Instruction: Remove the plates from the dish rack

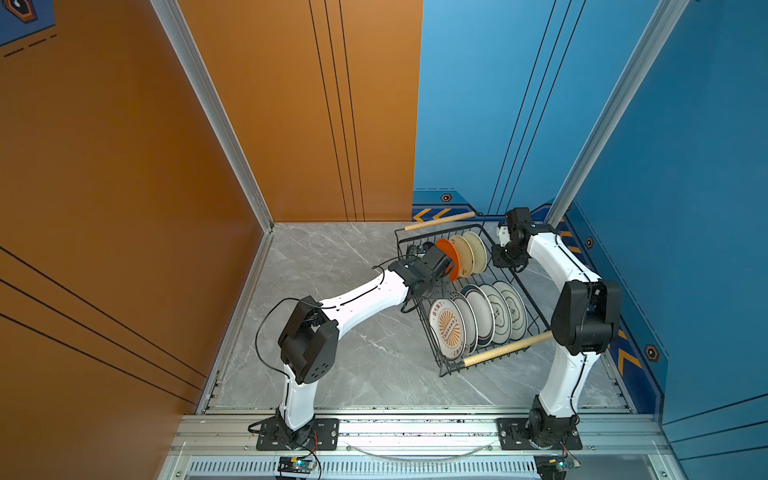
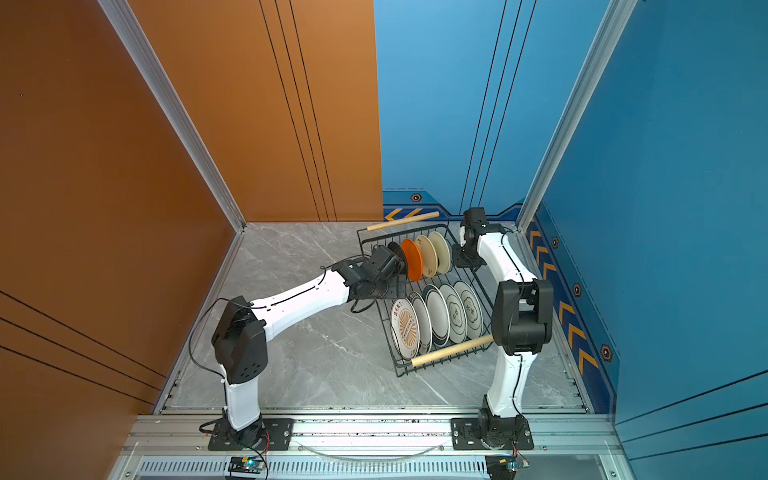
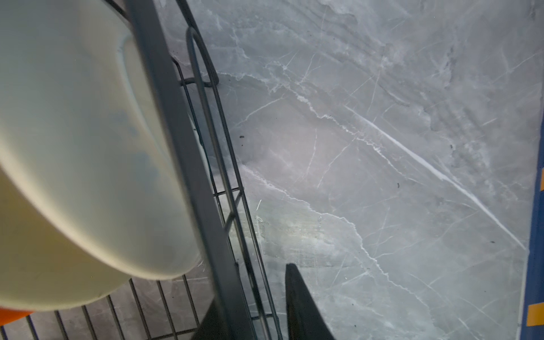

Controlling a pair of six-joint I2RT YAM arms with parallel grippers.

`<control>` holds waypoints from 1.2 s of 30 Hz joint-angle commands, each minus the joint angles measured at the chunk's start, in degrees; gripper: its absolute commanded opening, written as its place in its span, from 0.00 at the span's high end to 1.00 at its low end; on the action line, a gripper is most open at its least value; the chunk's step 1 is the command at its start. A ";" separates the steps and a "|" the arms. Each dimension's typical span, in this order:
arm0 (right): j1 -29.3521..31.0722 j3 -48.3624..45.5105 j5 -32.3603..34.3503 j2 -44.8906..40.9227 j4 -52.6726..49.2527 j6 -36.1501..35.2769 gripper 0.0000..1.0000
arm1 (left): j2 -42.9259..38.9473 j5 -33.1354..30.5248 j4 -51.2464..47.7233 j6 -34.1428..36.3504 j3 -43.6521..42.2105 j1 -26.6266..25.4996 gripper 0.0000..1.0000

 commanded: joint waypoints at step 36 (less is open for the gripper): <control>-6.73 16.44 0.98 11.57 -7.12 -4.99 0.69 | 10.60 12.64 5.77 3.76 12.79 -6.58 0.01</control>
